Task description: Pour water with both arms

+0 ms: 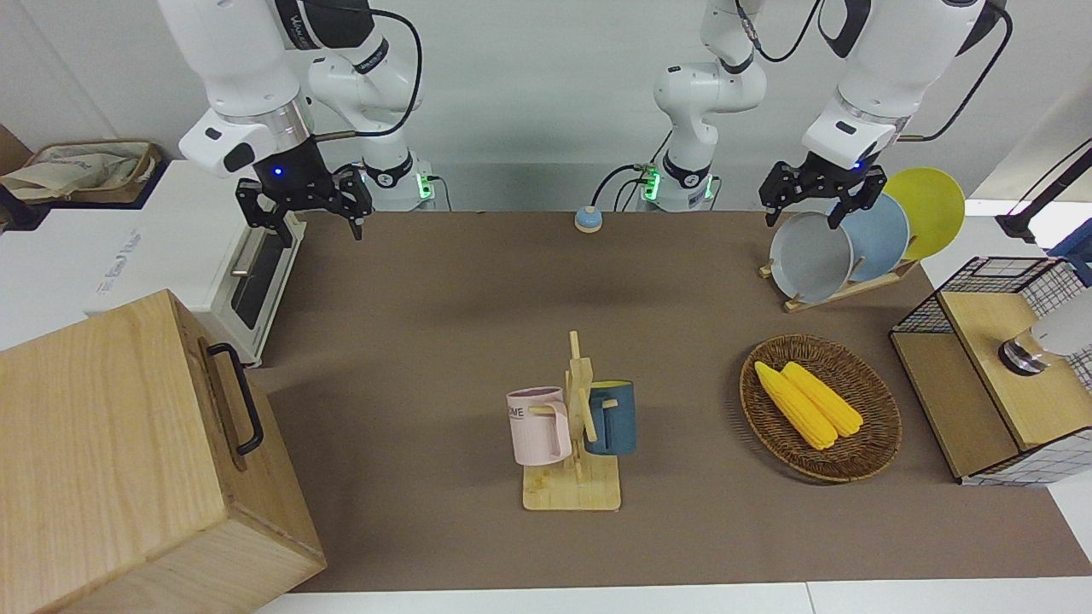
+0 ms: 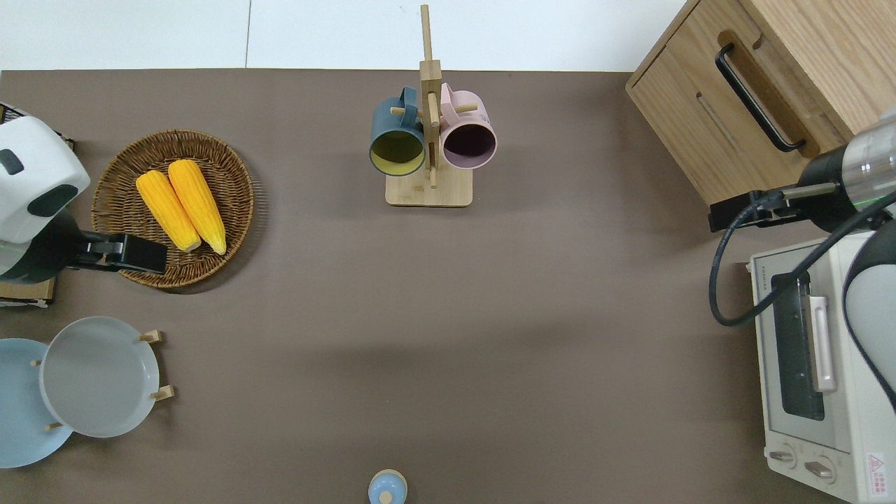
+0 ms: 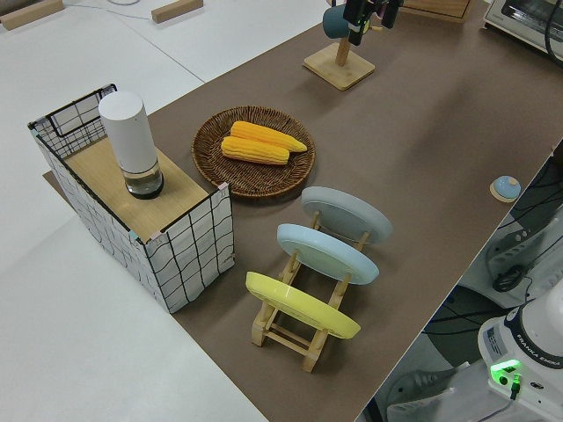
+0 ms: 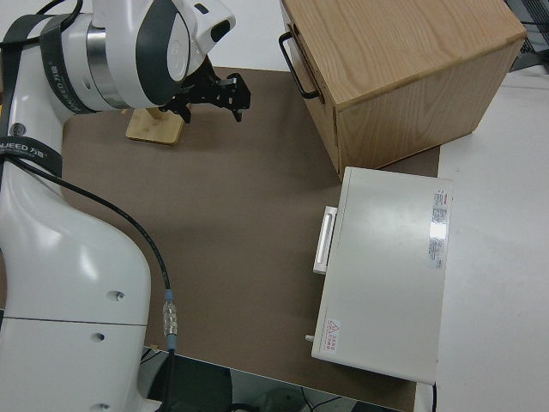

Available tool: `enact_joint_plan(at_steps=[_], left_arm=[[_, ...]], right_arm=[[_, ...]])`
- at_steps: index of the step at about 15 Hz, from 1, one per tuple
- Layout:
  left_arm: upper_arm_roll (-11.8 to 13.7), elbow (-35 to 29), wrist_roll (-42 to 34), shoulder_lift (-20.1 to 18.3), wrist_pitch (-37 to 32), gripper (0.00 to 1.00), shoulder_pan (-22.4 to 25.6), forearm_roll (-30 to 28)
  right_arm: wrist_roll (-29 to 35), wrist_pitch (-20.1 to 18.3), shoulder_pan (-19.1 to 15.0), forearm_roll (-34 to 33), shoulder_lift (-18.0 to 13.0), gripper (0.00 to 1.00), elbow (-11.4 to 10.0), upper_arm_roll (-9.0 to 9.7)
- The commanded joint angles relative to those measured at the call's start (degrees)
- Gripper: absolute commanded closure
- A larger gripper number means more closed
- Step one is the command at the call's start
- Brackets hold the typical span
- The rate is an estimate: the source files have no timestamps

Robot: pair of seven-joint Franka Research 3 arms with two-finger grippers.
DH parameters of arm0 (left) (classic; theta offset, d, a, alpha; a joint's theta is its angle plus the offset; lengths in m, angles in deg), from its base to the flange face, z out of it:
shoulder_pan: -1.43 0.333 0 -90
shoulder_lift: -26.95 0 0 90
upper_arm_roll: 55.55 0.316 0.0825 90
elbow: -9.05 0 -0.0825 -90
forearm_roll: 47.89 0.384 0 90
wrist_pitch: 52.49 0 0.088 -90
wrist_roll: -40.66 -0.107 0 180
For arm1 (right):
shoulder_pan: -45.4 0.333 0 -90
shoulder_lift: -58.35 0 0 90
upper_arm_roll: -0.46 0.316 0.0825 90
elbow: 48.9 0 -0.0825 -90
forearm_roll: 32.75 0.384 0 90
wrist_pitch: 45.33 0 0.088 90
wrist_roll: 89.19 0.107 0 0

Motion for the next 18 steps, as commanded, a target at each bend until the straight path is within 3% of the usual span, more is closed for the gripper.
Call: enact_joint_plan(at_steps=[1, 5, 8, 11, 14, 17, 18], left_arm=[[1.34, 0.13, -3.68, -0.5, -0.23, 0.01, 0.21, 1.3], [5.28, 0.56, -10.7, -0.24, -0.23, 0.01, 1.26, 1.13], [11.08, 1.62, -18.35, 0.47, 0.38, 0.01, 1.26, 1.04], [18.81, 2.14, -26.34, 1.43, 1.0, 0.01, 1.26, 0.52], [24.35, 3.47, -33.73, 2.75, 2.66, 0.01, 1.35, 0.43], [28.66, 3.47, -39.54, 3.98, 5.21, 0.01, 2.66, -1.76], [28.76, 3.38, -41.47, 4.16, 5.74, 0.0, 4.5, -2.9]], right_arm=[[-0.26, 1.56, 3.7, 0.89, 1.27, 0.011, -0.9, 0.08], [4.4, 5.07, 8.71, 0.89, 4.52, 0.011, -1.26, 0.08], [5.72, 10.42, 11.09, 0.8, 7.33, 0.011, -1.26, 0.08], [5.99, 15.09, 12.77, 0.71, 9.88, 0.011, -1.26, 0.08], [5.99, 21.58, 14.43, -0.08, 12.96, 0.011, -1.17, 0.08], [5.72, 28.95, 15.05, -1.91, 15.85, 0.011, -1.17, 0.08], [5.64, 30.9, 15.75, -4.1, 16.57, 0.011, -0.99, 0.08]])
